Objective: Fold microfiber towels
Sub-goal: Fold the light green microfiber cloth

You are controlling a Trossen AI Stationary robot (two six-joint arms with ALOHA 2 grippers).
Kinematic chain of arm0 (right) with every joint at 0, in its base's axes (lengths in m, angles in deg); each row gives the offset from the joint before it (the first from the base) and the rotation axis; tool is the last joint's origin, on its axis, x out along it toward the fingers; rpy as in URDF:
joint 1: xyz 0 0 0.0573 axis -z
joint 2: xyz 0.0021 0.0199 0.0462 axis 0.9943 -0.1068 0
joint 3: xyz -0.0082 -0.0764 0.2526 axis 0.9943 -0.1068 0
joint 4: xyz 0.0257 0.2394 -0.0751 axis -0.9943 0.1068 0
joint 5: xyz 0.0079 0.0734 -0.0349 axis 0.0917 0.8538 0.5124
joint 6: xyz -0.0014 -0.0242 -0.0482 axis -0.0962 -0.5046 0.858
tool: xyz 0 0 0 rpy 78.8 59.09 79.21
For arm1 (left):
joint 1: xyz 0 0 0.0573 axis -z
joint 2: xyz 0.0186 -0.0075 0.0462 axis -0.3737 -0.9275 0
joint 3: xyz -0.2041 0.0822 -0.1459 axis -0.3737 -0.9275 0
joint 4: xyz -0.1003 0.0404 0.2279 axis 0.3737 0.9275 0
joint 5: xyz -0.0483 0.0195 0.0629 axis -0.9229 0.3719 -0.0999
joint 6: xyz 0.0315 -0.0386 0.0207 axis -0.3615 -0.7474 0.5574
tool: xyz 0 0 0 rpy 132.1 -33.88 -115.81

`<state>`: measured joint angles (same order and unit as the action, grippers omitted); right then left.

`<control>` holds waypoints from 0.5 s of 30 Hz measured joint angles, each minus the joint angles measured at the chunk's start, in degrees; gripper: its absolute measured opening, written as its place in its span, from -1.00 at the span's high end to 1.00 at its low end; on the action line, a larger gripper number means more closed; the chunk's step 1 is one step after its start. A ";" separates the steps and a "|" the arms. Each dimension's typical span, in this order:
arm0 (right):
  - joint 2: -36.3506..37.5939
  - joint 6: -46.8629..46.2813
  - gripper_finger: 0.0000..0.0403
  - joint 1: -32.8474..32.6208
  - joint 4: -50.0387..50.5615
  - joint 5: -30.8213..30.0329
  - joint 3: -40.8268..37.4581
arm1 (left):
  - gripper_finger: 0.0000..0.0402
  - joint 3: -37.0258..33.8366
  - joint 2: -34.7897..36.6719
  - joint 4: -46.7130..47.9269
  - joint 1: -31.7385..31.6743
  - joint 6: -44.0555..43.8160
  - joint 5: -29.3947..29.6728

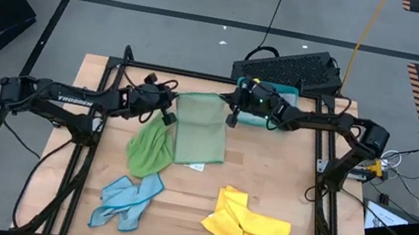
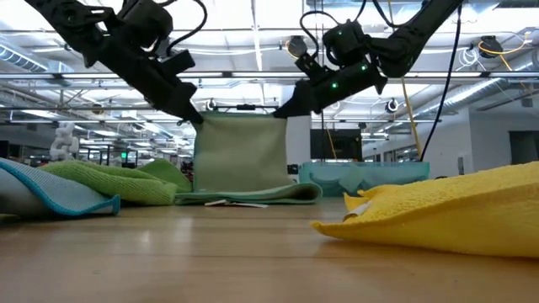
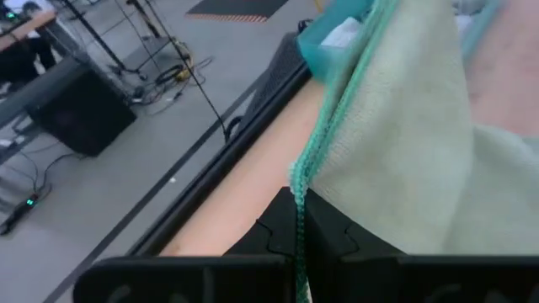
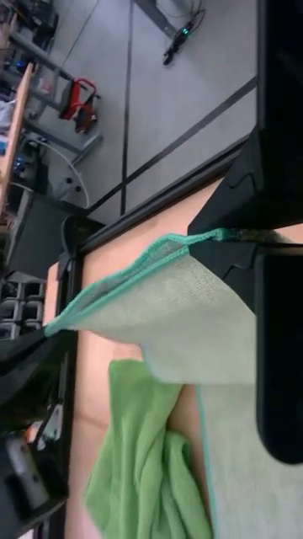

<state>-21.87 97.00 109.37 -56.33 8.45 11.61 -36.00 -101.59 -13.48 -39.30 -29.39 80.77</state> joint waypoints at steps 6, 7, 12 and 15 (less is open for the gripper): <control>1.61 0.66 0.98 -0.11 -2.06 -0.04 0.00 | 0.96 -0.07 2.86 -1.12 1.20 1.69 0.77; 1.61 0.00 0.98 0.04 -1.99 0.06 0.00 | 0.96 -0.13 2.88 -0.89 0.59 1.37 0.90; 1.56 -1.48 0.98 0.01 3.98 9.68 -0.02 | 0.96 -0.02 2.88 2.47 -0.14 -3.65 -3.77; 1.56 -1.50 0.98 -0.38 5.40 12.15 -0.08 | 0.96 -0.04 3.71 2.09 1.89 -5.34 -7.71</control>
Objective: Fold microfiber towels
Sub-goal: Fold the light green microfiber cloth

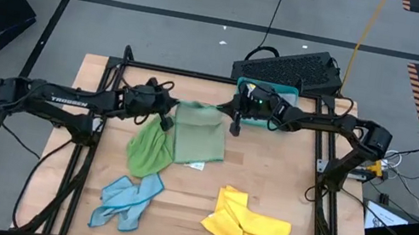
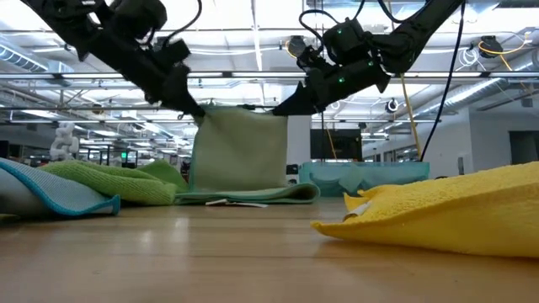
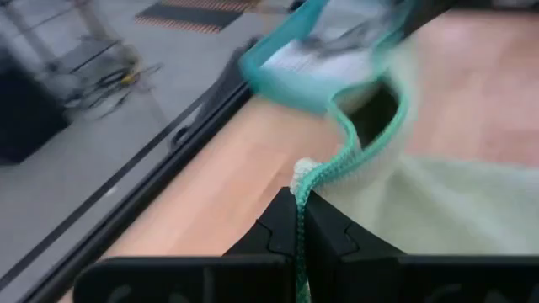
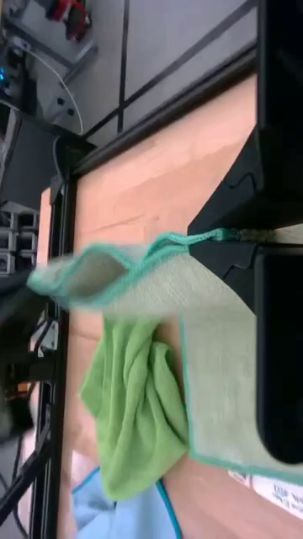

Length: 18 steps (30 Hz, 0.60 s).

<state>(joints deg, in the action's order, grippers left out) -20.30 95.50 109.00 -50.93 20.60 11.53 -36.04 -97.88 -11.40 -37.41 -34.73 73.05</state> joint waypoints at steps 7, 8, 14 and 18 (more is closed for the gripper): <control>0.00 -2.05 0.98 -0.10 -0.20 0.25 0.02 | 0.96 0.02 0.03 2.83 1.35 -3.58 -1.77; 0.00 -3.15 0.98 -0.25 1.01 1.30 0.04 | 0.96 0.02 -0.33 4.43 1.35 -4.42 -2.39; -1.01 -9.65 0.98 -2.16 7.31 8.17 0.04 | 0.96 -0.02 -2.68 10.64 2.43 -9.55 -7.56; -2.41 -11.99 0.98 -4.43 8.30 9.30 0.04 | 0.96 -0.02 -3.34 8.78 5.32 -9.68 -9.51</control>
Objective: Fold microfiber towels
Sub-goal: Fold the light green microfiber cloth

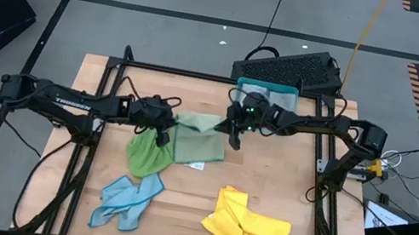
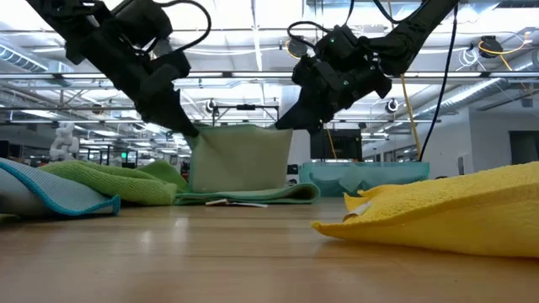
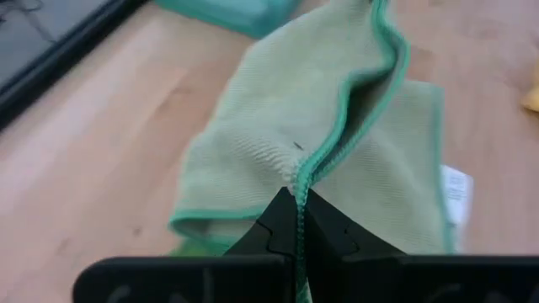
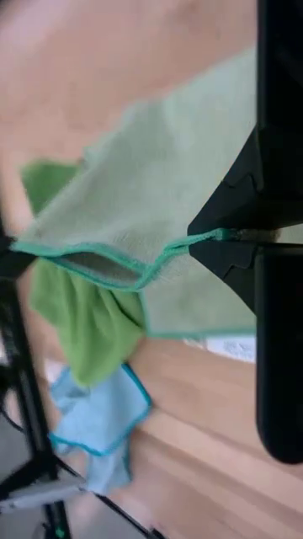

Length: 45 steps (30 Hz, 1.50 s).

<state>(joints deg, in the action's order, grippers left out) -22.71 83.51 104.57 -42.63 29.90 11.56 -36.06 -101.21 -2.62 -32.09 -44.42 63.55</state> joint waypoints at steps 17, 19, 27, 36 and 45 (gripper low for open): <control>-0.70 -2.10 0.98 -5.25 0.80 -2.19 -5.14 | 0.96 0.00 -7.35 -0.77 6.71 -3.30 3.08; -0.70 -3.54 0.96 -5.71 -3.42 -2.19 -7.49 | 0.96 0.01 -7.29 -1.74 7.25 -3.16 3.19; -0.70 -10.27 0.92 -8.04 -13.27 -6.81 -12.49 | 0.96 0.00 -7.31 -2.27 9.20 -5.42 3.08; -0.70 -8.62 0.77 -9.88 -13.92 -8.21 -12.68 | 0.96 0.00 -7.44 -2.03 11.77 -8.22 2.79; -0.68 -7.96 0.10 -9.94 -12.23 -5.80 -12.68 | 0.80 0.00 -7.44 -1.70 11.68 -8.04 4.09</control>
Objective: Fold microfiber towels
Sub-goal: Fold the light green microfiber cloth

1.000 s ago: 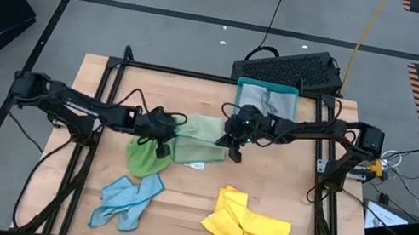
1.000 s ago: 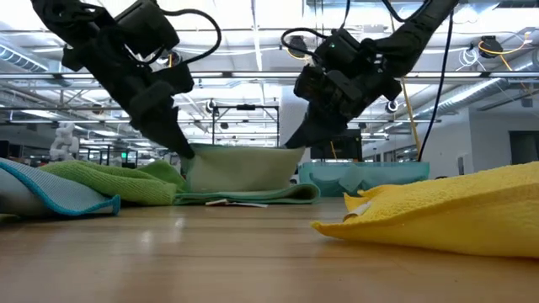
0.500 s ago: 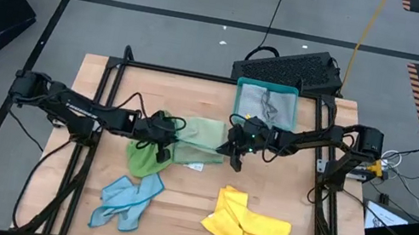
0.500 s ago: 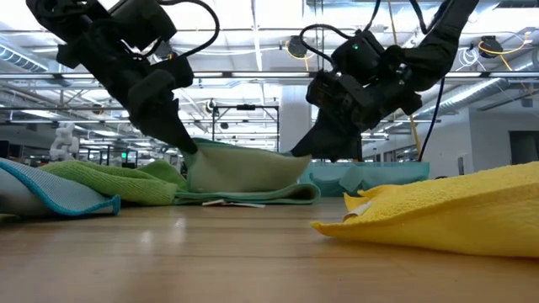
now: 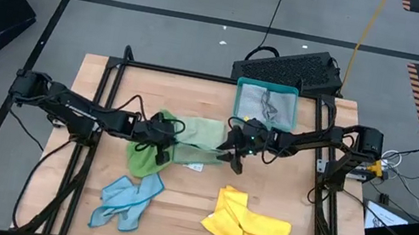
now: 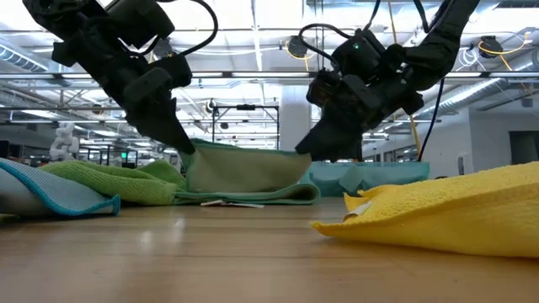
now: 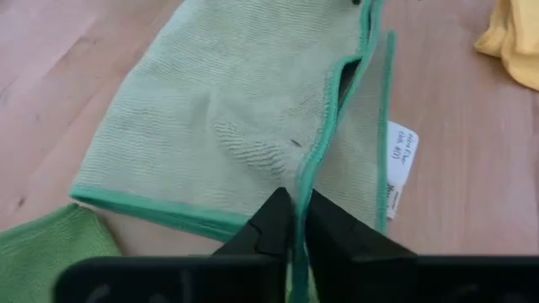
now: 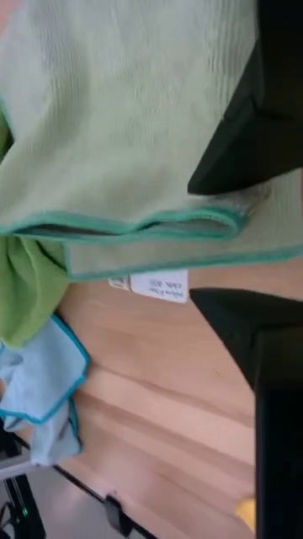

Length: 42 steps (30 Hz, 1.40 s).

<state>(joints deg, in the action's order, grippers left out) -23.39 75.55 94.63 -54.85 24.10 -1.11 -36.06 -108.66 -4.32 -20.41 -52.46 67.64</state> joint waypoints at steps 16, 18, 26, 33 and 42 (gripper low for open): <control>1.66 1.54 -0.12 0.14 -3.14 5.01 -0.02 | -0.03 0.17 2.10 -3.46 -2.05 3.43 -0.64; 0.63 0.43 -0.03 -0.58 -9.22 3.32 0.12 | 0.01 0.29 2.10 -9.00 -2.05 4.36 -0.66; -10.11 -0.57 0.56 -4.21 -23.27 -4.10 0.02 | 0.38 0.46 -4.85 -14.36 -2.21 4.79 -0.51; -19.41 -0.67 0.98 -5.42 -28.61 -8.44 0.07 | 0.64 0.31 -17.00 -17.71 -2.24 1.14 0.78; -20.90 -8.13 0.99 -9.69 -28.46 -9.12 -0.09 | 0.79 0.44 -21.38 -20.74 -1.50 -1.09 -4.74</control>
<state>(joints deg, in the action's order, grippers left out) -44.29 67.42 84.94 -83.31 14.99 -1.20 -35.62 -130.03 -25.05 -21.91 -53.54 62.89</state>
